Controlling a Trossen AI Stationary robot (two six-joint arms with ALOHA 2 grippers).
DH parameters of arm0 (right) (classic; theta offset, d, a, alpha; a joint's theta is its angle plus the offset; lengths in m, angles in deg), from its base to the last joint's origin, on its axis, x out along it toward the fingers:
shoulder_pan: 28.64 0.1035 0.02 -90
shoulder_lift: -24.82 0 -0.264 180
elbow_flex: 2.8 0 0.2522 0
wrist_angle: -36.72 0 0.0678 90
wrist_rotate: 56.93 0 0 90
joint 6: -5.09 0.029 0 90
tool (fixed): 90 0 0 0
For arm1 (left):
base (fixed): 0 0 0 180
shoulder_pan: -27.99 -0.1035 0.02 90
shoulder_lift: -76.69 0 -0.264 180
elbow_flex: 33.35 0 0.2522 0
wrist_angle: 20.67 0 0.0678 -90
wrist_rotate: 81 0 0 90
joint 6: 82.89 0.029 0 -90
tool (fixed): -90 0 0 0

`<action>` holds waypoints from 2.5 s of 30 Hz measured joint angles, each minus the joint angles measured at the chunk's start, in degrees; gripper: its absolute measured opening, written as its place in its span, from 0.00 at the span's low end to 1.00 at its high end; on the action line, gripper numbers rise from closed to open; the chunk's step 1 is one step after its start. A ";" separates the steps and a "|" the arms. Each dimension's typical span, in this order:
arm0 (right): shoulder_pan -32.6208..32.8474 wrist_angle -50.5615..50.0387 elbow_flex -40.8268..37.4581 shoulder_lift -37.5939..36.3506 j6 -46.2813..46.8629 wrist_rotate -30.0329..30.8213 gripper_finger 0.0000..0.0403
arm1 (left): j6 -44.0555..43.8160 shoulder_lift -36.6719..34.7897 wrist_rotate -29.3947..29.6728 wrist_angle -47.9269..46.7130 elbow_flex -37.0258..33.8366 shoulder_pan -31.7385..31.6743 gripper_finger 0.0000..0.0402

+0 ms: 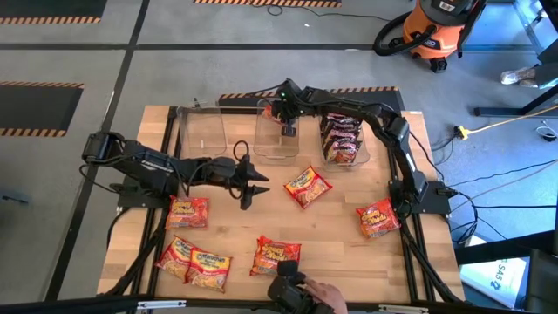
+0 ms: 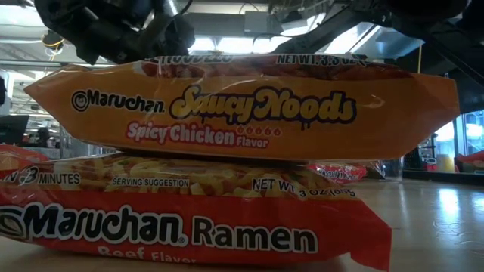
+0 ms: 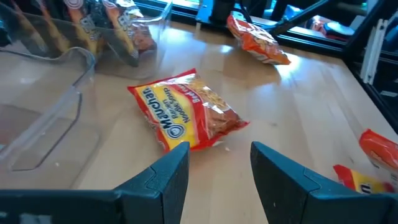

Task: Sort Maruchan noodles
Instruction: Put the orange noodle pack into the middle transparent bin

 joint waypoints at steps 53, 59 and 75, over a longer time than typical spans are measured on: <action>5.32 -33.38 15.91 -6.42 9.76 4.57 0.41 | -3.39 0.00 -0.66 0.32 0.07 0.04 0.41; 9.14 -44.99 11.75 -15.07 21.81 4.55 0.41 | -3.12 0.00 -0.66 0.34 0.07 0.22 0.41; 29.78 -43.22 -39.88 -51.92 60.32 1.12 0.41 | -6.24 0.00 3.97 0.84 0.07 5.88 0.41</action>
